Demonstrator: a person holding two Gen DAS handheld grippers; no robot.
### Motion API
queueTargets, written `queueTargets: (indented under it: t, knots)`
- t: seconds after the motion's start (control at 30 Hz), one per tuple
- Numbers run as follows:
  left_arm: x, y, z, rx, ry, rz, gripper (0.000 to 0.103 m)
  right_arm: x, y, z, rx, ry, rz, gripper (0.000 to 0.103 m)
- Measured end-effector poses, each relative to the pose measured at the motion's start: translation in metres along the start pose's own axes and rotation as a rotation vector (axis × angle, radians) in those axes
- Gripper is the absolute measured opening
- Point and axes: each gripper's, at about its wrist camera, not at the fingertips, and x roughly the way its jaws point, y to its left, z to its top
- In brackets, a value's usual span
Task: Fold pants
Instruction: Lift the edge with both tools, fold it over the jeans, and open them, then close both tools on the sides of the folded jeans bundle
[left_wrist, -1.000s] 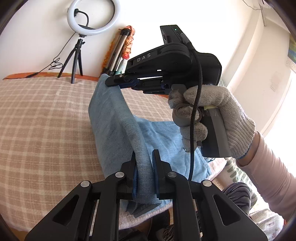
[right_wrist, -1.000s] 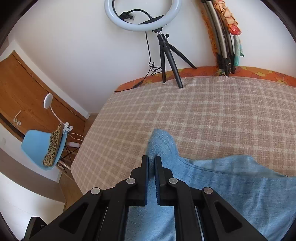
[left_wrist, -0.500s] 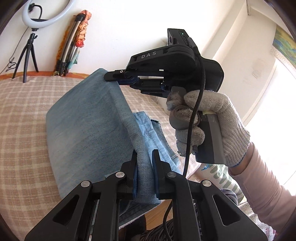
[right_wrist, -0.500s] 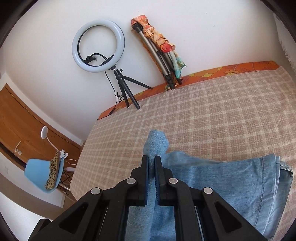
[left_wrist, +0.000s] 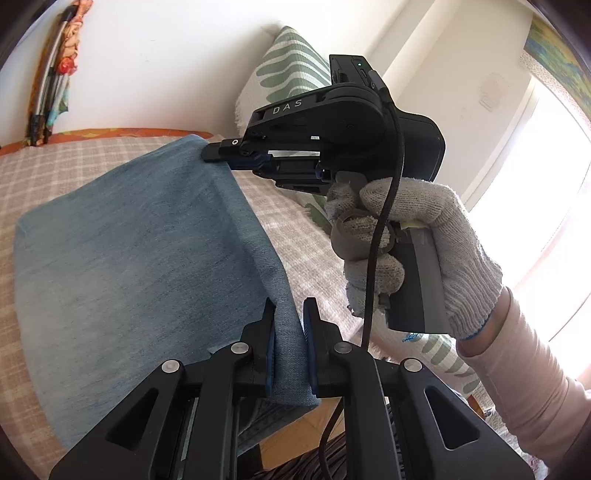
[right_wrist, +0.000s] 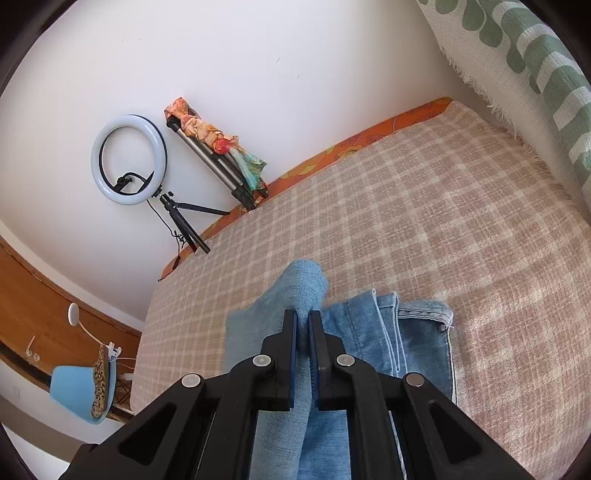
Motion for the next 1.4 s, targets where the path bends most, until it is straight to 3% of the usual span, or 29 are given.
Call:
queueTargets:
  t: [0.37,0.43,0.53,0.6,0.77,0.97,1.2,1.3,1.4]
  knots:
    - [0.066,0.009,0.0,0.035,0.106,0.027,0.012,-0.002,-0.065,-0.004,0.082,-0.028,-0.023,0.0]
    - [0.07,0.011,-0.003,0.031,0.109,0.029,0.012,-0.004,-0.07,-0.003,0.09,-0.03,-0.021,0.004]
    - [0.078,0.007,-0.004,0.041,0.104,0.033,0.012,-0.007,-0.066,-0.003,0.06,-0.013,-0.017,0.009]
    - [0.077,-0.001,-0.01,0.054,0.101,0.037,0.012,-0.007,-0.059,-0.005,0.023,-0.006,-0.041,0.03]
    - [0.078,-0.007,-0.015,0.052,0.106,0.039,0.012,-0.002,-0.043,-0.009,-0.058,0.012,-0.111,0.03]
    - [0.083,-0.018,-0.022,0.062,0.144,-0.005,0.016,-0.012,-0.028,-0.012,-0.098,-0.027,-0.106,0.03]
    - [0.059,-0.02,-0.03,0.057,0.149,-0.03,0.02,-0.011,-0.005,-0.032,-0.167,-0.044,-0.097,0.031]
    - [0.036,-0.021,-0.034,0.109,0.142,0.005,0.02,-0.001,0.003,-0.045,-0.21,-0.04,-0.118,0.033]
    - [0.011,-0.014,-0.037,0.127,0.138,0.051,0.031,0.011,0.007,-0.057,-0.237,-0.009,-0.149,0.034]
